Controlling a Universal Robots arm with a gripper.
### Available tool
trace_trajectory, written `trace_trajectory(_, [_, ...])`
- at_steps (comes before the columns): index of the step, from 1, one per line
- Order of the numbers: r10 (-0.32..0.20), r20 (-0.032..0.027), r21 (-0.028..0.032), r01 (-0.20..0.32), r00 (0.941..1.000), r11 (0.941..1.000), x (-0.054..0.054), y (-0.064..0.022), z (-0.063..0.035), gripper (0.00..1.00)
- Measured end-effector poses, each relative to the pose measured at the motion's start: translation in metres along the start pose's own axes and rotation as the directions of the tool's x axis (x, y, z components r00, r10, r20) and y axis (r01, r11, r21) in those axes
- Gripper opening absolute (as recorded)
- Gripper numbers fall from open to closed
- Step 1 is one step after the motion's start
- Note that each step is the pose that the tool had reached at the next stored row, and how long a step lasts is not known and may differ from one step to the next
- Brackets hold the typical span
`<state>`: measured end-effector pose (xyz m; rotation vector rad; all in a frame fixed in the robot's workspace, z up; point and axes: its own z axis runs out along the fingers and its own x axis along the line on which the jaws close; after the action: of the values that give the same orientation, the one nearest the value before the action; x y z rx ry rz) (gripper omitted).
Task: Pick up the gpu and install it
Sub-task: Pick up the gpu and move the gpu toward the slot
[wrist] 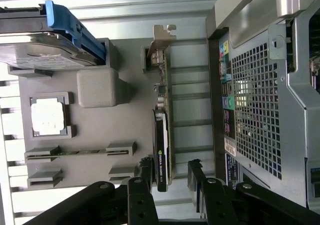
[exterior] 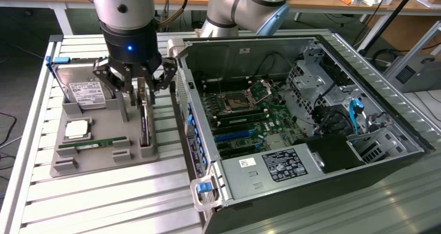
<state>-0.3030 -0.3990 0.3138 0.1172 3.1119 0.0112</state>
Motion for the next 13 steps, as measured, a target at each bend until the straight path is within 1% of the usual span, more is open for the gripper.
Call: trace_trajectory(13, [0.000,0.0003,0.0036,0.000,1.0000,1.0000,0.0001,0.0000,0.0030,0.42])
